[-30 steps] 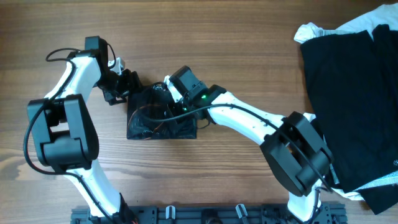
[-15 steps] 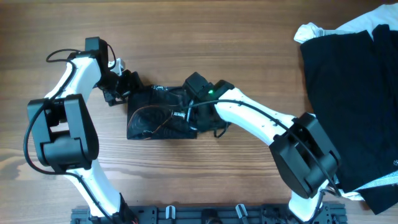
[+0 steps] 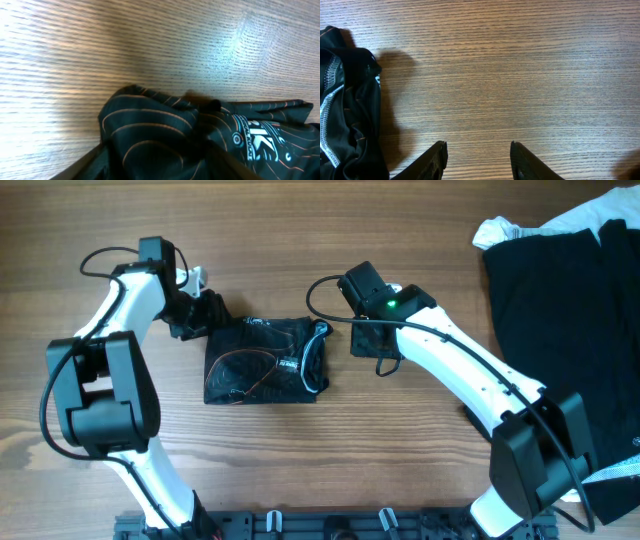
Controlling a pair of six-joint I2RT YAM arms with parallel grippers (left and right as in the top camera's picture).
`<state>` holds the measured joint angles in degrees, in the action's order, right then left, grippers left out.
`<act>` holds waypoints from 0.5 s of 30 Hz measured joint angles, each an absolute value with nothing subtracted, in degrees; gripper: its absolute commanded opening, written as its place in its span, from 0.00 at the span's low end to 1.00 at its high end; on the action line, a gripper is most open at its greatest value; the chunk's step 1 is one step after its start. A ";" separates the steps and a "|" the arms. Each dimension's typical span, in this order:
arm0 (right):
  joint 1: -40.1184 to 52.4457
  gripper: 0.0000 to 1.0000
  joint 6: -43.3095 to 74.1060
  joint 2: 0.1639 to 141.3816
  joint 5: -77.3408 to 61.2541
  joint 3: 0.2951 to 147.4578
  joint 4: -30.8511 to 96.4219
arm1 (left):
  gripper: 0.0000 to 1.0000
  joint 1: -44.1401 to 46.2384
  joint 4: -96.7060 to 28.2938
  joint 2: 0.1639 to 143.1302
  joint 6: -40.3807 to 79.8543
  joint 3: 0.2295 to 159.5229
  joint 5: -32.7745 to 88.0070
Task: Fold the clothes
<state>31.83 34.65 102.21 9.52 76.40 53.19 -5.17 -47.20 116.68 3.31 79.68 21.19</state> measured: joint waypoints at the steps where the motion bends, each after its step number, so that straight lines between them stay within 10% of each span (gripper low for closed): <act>1: 31.83 0.46 34.65 102.21 9.52 76.40 53.19 | 0.50 -4.86 -45.98 116.68 2.63 78.67 21.28; 5: 31.83 0.46 34.65 102.21 9.52 76.40 53.45 | 0.19 -4.71 -40.66 116.03 1.37 74.78 21.65; 15: 31.83 0.45 34.65 102.21 9.52 76.38 56.27 | 0.14 -9.28 -29.65 115.90 4.91 74.30 12.10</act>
<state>31.83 34.65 102.21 9.52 76.38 56.27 -9.28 -29.65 115.90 4.91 74.30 12.10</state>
